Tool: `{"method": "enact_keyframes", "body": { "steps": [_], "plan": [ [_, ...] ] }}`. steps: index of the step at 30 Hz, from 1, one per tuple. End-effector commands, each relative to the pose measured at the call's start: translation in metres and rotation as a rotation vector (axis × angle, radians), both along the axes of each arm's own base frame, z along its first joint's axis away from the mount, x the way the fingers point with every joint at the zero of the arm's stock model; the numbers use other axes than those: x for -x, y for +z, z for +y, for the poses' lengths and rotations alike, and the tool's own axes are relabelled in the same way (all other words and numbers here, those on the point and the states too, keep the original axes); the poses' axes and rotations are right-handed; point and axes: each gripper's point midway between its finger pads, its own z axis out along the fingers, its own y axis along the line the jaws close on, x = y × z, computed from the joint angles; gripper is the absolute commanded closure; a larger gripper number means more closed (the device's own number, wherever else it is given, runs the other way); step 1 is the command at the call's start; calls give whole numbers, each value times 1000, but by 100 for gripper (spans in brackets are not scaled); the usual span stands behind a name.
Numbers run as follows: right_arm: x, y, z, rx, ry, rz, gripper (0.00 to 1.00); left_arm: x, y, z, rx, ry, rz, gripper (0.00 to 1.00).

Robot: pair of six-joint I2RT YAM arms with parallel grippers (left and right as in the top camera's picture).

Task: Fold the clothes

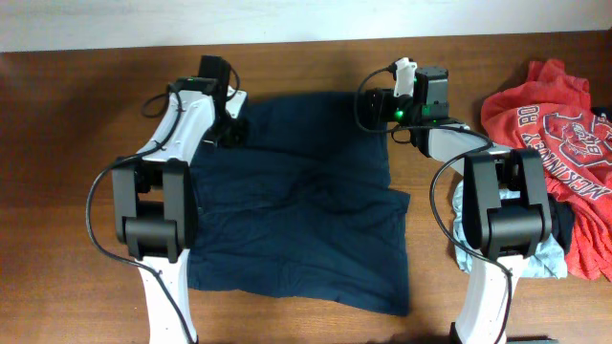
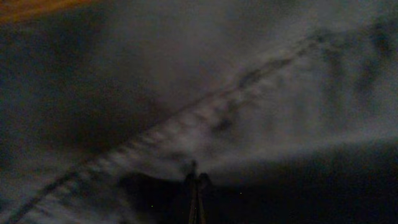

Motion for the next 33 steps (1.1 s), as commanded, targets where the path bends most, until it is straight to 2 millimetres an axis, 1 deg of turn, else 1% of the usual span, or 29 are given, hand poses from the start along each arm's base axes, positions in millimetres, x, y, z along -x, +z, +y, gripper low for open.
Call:
{"method": "enact_keyframes", "body": {
  "steps": [1,2,3,5,6,7,8,9,11,14,17,18,19,20,21,24,26,27,28,29,33],
  "plan": [
    [1,-5,10,-37,30,15,59,11,34,-26,20,-65,-16,96],
    [2,-7,10,-37,30,20,58,19,32,-30,15,-77,13,96],
    [3,-10,10,-37,30,28,58,27,30,-37,11,-95,37,98],
    [4,-15,9,-34,26,41,57,30,30,-46,10,-106,41,99],
    [4,-18,9,-33,26,47,53,31,30,-49,12,-100,42,99],
    [5,-21,8,-34,25,52,46,33,30,-54,14,-90,47,99],
    [5,-23,8,-33,25,59,42,35,30,-56,13,-85,52,99],
    [6,-25,8,-33,25,65,40,37,29,-57,10,-76,58,99],
    [6,-26,8,-32,24,66,36,40,29,-55,-15,-60,69,99],
    [4,-28,4,-17,3,66,35,45,27,-46,-54,-37,91,99],
    [5,-30,5,-18,6,71,50,52,21,-47,-46,-41,115,99],
    [5,-30,6,-23,10,69,59,55,17,-50,-36,-46,125,99],
    [3,-27,6,-44,-5,68,65,60,11,-53,-25,-52,139,99],
    [2,-25,6,-54,-11,64,65,61,8,-53,-26,-53,144,99],
    [-2,-18,9,-78,-1,36,67,66,3,-54,-28,-56,154,98],
    [-11,-3,9,-98,-8,-30,85,75,-6,-54,-36,-63,178,99],
    [-19,5,2,-99,-51,-71,87,80,-12,-53,-41,-65,194,99],
    [-23,7,-4,-97,-86,-79,90,82,-14,-53,-43,-65,199,99],
    [-26,7,-13,-85,-128,-87,94,84,-16,-52,-44,-65,204,99],
    [-28,8,-18,-76,-149,-95,96,85,-17,-52,-45,-65,207,99],
    [-37,19,-39,-73,-192,-150,96,83,-18,-52,-44,-65,201,99]
  ]
}}
